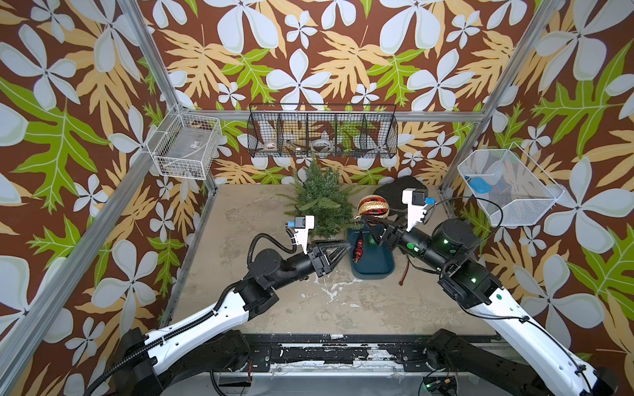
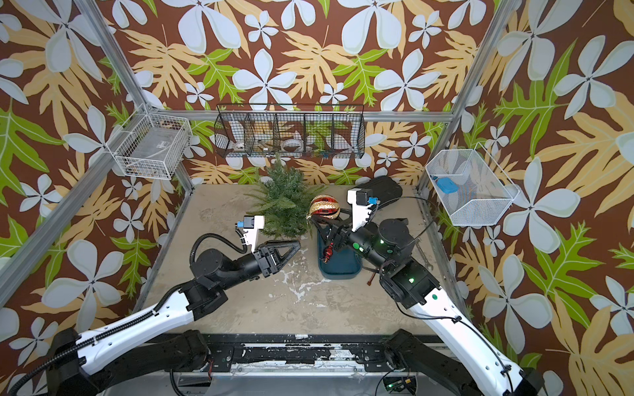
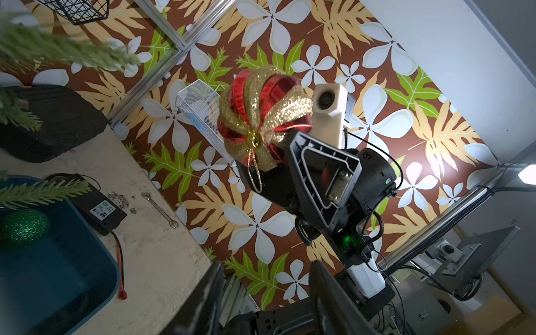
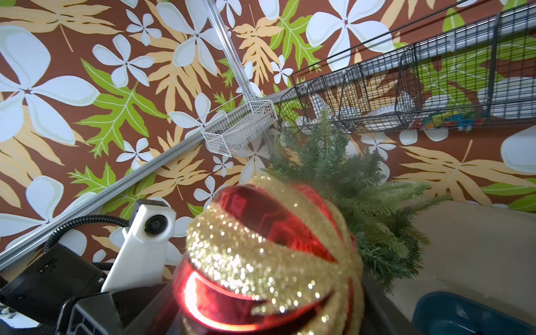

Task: Decorate the small christmas tree with ornaments
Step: Hang an ornament on the christmas tree.

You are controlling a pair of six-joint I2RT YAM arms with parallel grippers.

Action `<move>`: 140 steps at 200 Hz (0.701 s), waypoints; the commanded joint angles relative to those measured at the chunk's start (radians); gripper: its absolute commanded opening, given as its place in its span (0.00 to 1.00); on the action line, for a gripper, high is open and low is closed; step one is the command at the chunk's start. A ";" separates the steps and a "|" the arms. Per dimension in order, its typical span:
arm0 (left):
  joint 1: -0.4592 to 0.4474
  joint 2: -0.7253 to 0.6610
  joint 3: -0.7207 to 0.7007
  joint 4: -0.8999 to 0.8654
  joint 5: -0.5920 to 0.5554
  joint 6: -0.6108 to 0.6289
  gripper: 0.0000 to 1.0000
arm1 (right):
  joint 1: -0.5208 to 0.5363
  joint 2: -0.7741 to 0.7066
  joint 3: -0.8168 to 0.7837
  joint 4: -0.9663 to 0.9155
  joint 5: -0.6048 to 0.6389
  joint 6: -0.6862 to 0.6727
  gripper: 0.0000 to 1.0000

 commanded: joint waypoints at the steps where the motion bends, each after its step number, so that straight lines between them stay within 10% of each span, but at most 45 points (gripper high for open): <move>1: -0.006 0.009 0.005 0.103 -0.055 -0.002 0.51 | 0.013 0.009 -0.010 0.102 0.032 0.016 0.69; 72: -0.006 -0.180 -0.006 -0.193 -0.262 0.110 0.52 | 0.013 0.118 0.031 0.215 0.025 0.002 0.69; 140: 0.027 -0.115 0.045 -0.171 -0.186 0.156 0.44 | 0.013 0.149 0.044 0.271 -0.031 0.015 0.69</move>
